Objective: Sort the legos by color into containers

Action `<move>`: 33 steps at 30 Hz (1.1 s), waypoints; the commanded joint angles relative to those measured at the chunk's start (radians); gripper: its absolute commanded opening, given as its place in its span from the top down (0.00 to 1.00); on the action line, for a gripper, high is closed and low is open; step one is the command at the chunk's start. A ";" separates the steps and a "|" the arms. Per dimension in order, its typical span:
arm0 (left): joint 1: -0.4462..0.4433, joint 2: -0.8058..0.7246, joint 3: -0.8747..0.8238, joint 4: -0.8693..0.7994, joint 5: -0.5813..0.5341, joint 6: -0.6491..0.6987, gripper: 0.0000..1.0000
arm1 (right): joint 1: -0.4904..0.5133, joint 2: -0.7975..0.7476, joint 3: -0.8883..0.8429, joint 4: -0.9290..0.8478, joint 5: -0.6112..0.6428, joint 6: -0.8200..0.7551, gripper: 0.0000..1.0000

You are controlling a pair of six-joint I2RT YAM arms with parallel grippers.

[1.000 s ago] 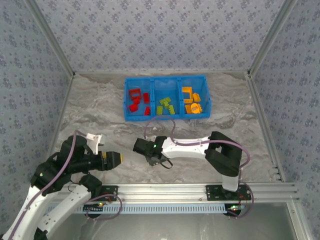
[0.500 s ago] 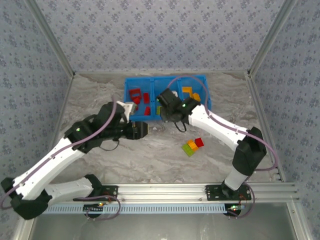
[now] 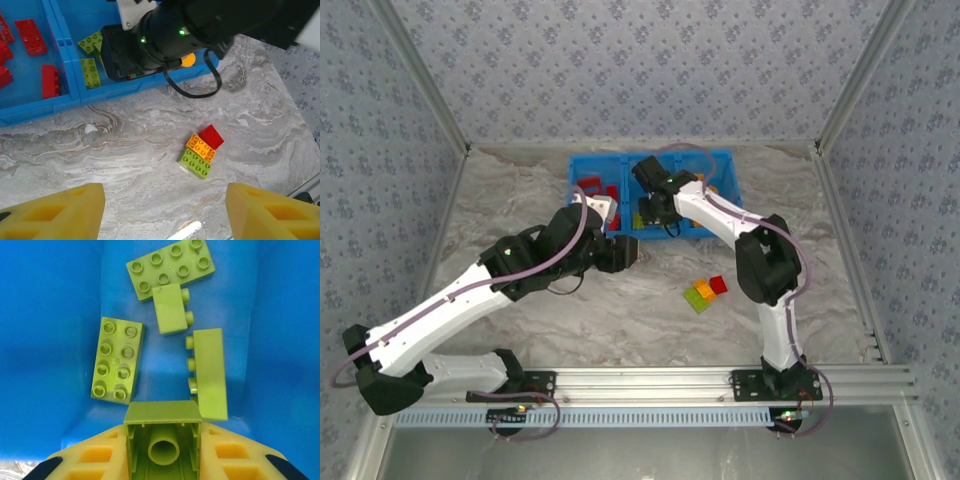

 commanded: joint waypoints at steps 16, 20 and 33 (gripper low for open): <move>-0.045 -0.006 0.013 0.002 -0.048 -0.011 0.34 | 0.006 -0.094 0.055 -0.041 0.030 -0.024 0.40; -0.051 0.005 0.015 0.004 -0.033 -0.009 0.34 | 0.018 -0.248 0.007 -0.053 0.090 -0.036 0.41; -0.080 0.347 0.083 0.114 0.139 -0.036 0.33 | 0.029 -1.194 -0.663 -0.127 0.096 0.038 0.41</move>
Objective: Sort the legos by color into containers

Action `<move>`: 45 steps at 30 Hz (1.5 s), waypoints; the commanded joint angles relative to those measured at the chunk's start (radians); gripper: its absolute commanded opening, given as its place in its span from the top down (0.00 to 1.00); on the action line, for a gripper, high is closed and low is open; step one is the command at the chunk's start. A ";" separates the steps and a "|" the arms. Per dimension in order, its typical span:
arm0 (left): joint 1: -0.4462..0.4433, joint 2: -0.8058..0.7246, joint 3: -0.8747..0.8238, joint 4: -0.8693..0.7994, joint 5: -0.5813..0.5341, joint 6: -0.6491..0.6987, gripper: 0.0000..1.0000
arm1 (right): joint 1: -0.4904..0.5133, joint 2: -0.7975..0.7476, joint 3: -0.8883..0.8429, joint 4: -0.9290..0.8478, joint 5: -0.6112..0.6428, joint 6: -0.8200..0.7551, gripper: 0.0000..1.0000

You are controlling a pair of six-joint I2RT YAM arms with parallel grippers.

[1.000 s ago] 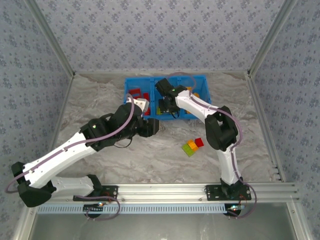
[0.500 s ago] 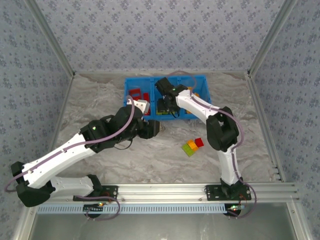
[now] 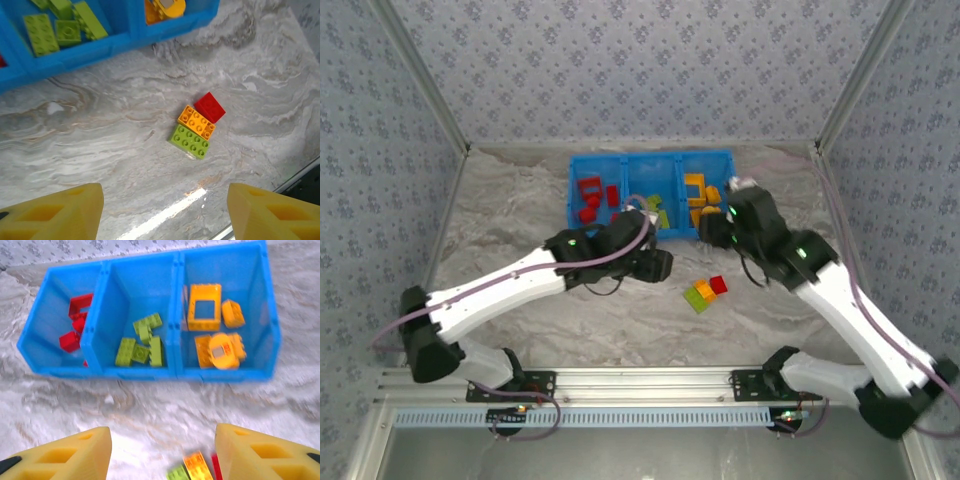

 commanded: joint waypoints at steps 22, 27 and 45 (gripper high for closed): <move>-0.109 0.411 0.156 0.061 0.123 0.086 0.21 | 0.046 -0.279 -0.164 -0.351 0.039 0.211 0.40; -0.206 0.496 0.197 0.028 -0.017 0.205 0.07 | 0.047 -0.297 -0.119 -0.387 0.065 0.198 0.34; -0.149 0.680 0.295 0.031 -0.014 0.326 0.02 | 0.044 -0.354 -0.083 -0.393 0.102 0.202 0.31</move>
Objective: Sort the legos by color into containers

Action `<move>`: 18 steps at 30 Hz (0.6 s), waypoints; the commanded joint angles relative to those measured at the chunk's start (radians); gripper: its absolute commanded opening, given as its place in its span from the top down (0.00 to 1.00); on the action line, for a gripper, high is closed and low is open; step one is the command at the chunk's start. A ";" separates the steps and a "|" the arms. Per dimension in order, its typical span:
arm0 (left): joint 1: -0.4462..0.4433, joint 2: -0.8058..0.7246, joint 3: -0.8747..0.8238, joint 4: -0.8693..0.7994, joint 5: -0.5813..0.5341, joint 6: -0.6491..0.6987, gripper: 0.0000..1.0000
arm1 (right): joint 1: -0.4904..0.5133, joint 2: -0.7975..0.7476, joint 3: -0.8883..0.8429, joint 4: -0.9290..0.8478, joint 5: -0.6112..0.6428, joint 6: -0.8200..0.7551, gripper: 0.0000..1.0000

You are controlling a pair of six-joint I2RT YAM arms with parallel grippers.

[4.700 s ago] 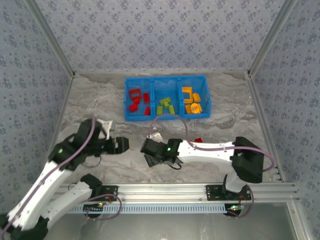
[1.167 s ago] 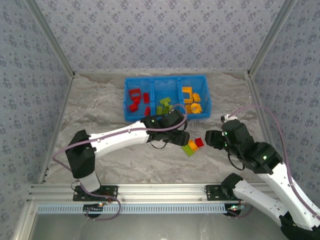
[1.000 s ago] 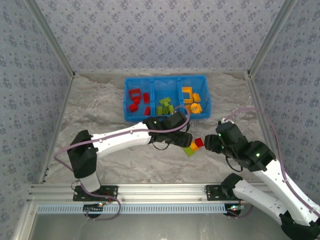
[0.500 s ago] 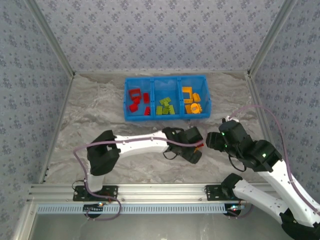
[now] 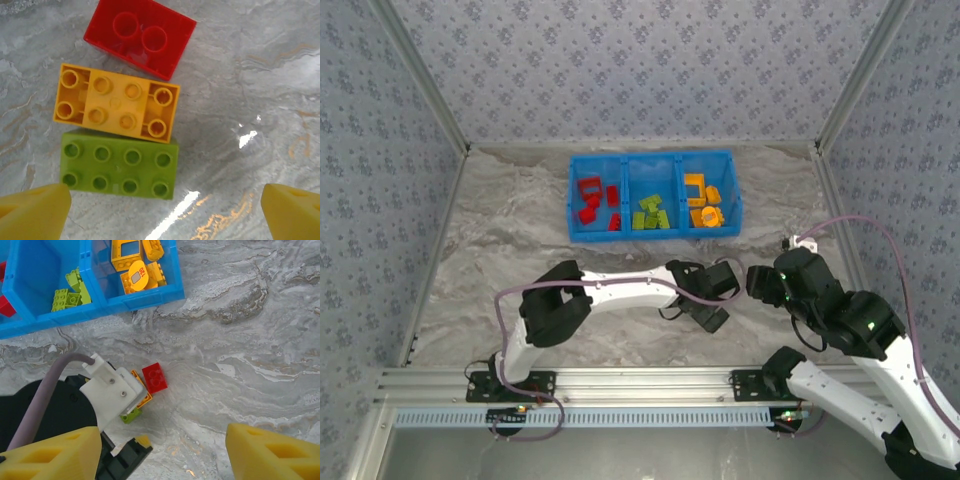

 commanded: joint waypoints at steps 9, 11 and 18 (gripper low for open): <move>0.032 0.066 0.040 -0.007 0.063 0.063 0.04 | 0.003 -0.004 -0.001 0.044 -0.047 0.002 0.30; 0.030 0.075 0.043 -0.009 0.063 0.060 0.06 | 0.004 -0.002 -0.001 0.040 -0.063 0.000 0.30; 0.029 0.095 0.047 -0.007 0.057 0.042 0.25 | 0.004 -0.028 -0.013 -0.022 -0.069 0.027 0.30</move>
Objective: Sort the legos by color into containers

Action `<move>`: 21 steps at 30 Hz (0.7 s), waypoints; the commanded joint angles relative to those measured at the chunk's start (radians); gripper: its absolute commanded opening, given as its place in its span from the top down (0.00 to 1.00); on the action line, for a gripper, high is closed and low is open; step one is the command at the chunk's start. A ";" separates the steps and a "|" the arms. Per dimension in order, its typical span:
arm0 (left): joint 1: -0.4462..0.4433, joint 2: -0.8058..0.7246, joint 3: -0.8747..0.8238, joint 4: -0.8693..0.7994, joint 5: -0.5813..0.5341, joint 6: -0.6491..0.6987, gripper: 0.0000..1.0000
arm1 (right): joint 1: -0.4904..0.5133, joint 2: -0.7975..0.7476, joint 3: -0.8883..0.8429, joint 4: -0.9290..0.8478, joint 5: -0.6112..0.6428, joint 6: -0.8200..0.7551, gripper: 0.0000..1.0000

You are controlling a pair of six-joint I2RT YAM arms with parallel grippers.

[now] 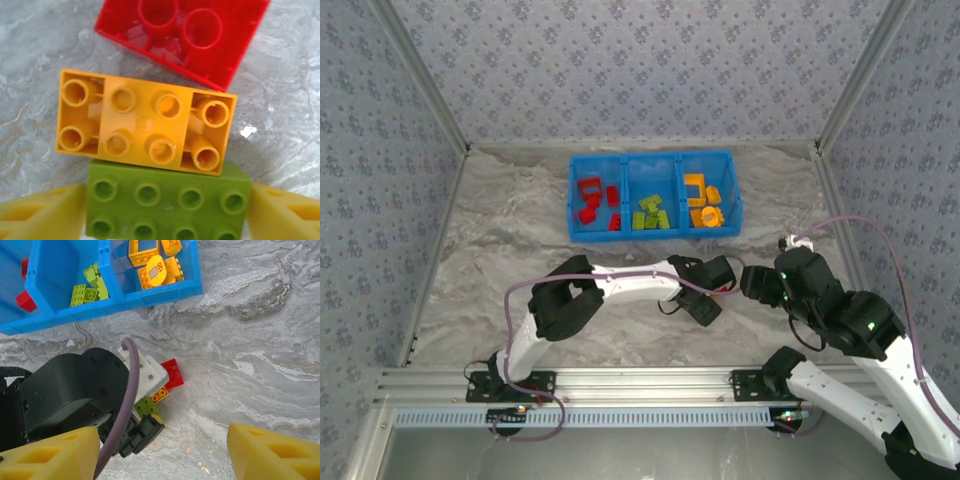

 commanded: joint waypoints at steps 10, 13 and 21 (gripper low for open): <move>0.004 -0.120 -0.040 -0.047 -0.088 -0.035 0.41 | 0.001 -0.048 -0.012 -0.029 -0.011 0.006 0.29; 0.042 -0.228 -0.072 -0.101 -0.098 -0.058 0.40 | 0.000 -0.034 -0.012 0.014 -0.034 -0.026 0.28; 0.248 -0.339 0.033 -0.182 -0.041 -0.026 0.40 | 0.015 0.076 -0.075 0.351 -0.250 -0.175 0.26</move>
